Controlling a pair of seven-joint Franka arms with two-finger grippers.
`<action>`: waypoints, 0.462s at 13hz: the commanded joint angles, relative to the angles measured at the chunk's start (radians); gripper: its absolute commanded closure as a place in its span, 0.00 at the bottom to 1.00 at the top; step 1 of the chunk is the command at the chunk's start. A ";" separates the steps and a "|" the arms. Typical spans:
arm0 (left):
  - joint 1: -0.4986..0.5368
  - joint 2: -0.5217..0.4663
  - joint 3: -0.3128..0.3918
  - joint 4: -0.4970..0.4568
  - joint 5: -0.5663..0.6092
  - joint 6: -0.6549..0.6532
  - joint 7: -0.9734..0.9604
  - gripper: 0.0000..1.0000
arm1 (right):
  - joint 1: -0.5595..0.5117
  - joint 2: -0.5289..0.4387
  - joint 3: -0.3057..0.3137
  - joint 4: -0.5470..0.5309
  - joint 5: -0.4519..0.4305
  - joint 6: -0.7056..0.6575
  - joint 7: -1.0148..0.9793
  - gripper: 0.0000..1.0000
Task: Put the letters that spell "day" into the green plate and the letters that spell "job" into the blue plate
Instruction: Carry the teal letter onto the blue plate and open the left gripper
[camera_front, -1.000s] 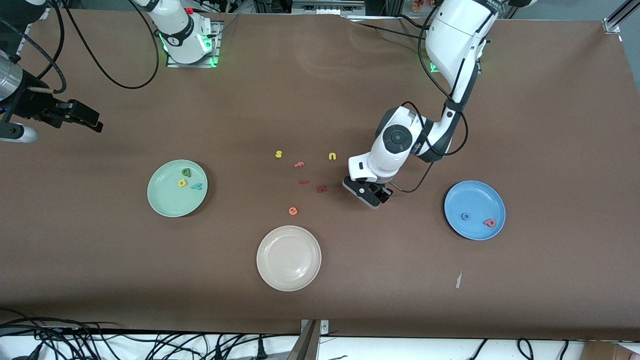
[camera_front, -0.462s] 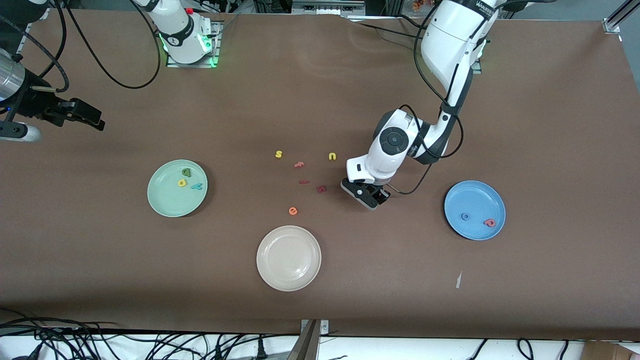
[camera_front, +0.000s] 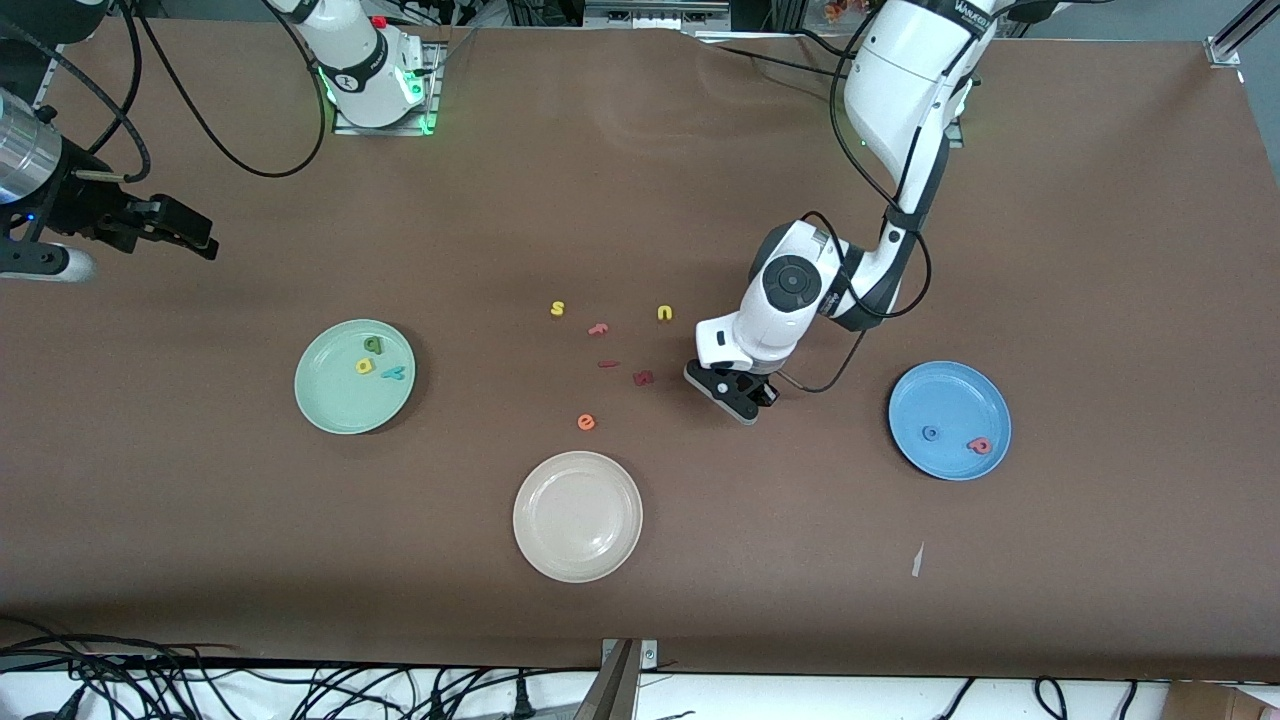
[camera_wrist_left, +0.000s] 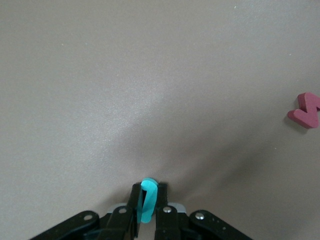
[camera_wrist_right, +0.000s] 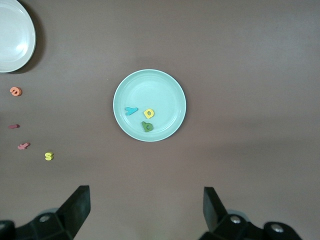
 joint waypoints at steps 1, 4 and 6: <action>-0.007 0.002 0.027 0.010 0.027 -0.002 0.008 1.00 | 0.001 0.002 0.016 0.020 -0.009 -0.018 -0.004 0.00; 0.094 -0.085 0.056 -0.005 0.032 -0.067 0.072 1.00 | 0.005 0.002 0.019 0.020 -0.006 -0.021 -0.003 0.00; 0.192 -0.140 0.056 -0.024 0.032 -0.118 0.166 1.00 | 0.005 0.002 0.019 0.020 -0.005 -0.016 -0.003 0.00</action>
